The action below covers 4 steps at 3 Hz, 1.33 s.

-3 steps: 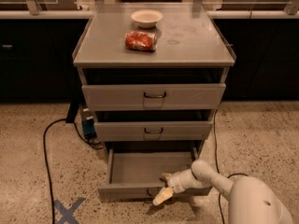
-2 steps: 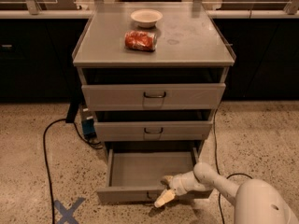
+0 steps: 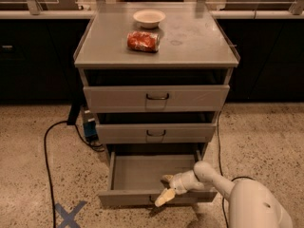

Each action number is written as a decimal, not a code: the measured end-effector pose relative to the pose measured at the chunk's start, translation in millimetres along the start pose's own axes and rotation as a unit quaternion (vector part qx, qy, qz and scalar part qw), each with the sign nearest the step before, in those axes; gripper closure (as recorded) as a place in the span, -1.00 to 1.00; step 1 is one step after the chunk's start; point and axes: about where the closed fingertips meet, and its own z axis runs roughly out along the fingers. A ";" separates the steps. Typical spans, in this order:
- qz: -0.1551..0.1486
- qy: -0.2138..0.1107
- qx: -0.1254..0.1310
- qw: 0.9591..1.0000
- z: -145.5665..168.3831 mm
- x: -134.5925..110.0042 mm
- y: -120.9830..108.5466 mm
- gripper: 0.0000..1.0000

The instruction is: Open bottom drawer

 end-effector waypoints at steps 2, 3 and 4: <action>0.000 0.005 -0.052 0.999 21.9 1.1 15.4 -1.00; -0.002 -0.007 -0.054 0.999 10.7 -0.4 32.3 -1.00; -0.015 -0.001 -0.017 1.000 -16.8 -5.6 45.1 -1.00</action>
Offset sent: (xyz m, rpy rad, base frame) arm -0.0335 0.0262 0.0001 0.0698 0.0937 0.1130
